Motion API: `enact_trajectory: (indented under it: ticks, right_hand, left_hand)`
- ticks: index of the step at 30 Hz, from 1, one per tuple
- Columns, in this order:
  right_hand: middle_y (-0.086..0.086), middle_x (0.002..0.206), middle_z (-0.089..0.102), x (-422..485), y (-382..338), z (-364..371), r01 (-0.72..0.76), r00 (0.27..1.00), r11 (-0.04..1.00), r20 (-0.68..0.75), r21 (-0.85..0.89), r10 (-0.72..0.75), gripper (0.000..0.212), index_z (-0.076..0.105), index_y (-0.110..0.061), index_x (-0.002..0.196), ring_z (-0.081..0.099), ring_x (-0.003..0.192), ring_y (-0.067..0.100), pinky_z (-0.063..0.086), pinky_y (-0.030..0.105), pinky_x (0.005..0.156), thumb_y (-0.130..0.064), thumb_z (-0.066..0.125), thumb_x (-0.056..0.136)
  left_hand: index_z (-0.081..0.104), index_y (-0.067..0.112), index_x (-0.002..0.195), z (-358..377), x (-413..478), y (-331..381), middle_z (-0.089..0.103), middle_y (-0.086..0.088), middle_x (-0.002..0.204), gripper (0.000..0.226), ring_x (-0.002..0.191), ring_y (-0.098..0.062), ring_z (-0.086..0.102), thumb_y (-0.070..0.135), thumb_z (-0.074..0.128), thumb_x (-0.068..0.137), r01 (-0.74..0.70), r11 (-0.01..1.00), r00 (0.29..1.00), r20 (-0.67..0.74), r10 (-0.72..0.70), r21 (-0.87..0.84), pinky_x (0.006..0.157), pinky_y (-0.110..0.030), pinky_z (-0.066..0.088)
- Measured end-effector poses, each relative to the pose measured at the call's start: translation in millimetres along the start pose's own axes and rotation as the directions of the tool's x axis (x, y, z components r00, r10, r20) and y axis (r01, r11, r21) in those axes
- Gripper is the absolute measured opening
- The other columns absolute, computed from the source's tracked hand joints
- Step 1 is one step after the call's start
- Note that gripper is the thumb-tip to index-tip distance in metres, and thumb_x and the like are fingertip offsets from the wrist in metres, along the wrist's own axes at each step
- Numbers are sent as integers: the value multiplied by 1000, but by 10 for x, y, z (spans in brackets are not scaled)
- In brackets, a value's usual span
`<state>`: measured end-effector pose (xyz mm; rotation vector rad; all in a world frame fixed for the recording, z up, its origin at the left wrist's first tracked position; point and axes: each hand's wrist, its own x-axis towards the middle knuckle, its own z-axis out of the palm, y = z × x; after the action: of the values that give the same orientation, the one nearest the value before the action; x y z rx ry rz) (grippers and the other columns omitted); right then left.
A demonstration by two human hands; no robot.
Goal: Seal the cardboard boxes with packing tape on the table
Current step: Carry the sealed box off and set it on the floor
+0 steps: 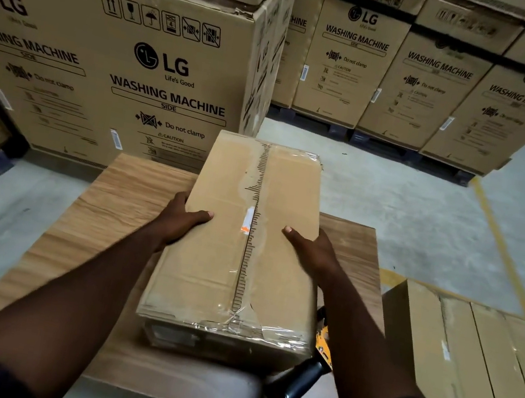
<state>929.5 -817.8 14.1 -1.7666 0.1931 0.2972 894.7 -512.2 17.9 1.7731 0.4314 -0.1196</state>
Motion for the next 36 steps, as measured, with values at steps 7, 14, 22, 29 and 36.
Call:
enact_trajectory:
  ticks: [7, 14, 22, 29, 36]
  right_hand:
    - [8, 109, 77, -232, 20, -53, -109, 991, 984, 98, 141, 96, 39, 69, -8, 122, 75, 97, 24, 61, 35, 82, -26, 77, 89]
    - [11, 112, 75, -474, 29, -18, -134, 983, 976, 146, 174, 109, 36, 67, -6, 123, 74, 100, 27, 60, 39, 87, -19, 75, 91]
    - [10, 108, 76, -756, -131, -122, -144, 981, 971, 158, 190, 115, 37, 69, -7, 119, 75, 93, 24, 61, 28, 68, -28, 77, 89]
    - [9, 106, 77, -1042, -187, -352, -140, 972, 963, 216, 230, 90, 45, 72, -7, 118, 74, 99, 28, 56, 49, 97, -33, 81, 83]
    - [9, 106, 77, -1474, -162, -851, -114, 972, 974, 223, 198, 69, 50, 72, -8, 117, 74, 98, 30, 56, 49, 96, -38, 82, 79]
  left_hand:
    - [33, 20, 137, 67, -229, -121, 60, 3, 111, 60, 92, -13, 64, 25, 72, 92, 67, 987, 998, -2, -69, -147, 69, -30, 52]
    - [53, 21, 138, -83, -591, -114, 72, -6, 118, 60, 109, -31, 69, 26, 76, 84, 38, 987, 994, 110, -21, -155, 87, -43, 57]
    - [61, 19, 126, -135, -1077, 326, 74, -2, 110, 29, 97, -19, 72, 11, 60, 98, -54, 997, 993, 104, 59, -52, 76, -30, 56]
    - [65, 20, 109, -57, -1588, 673, 77, 10, 87, 15, 79, -10, 73, 12, 60, 98, -56, 997, 997, 42, 59, -50, 64, -22, 55]
    - [63, 16, 112, 319, -2107, 762, 77, 9, 80, 16, 69, -8, 73, 9, 57, 99, -73, 995, 996, 50, 76, -67, 54, -18, 54]
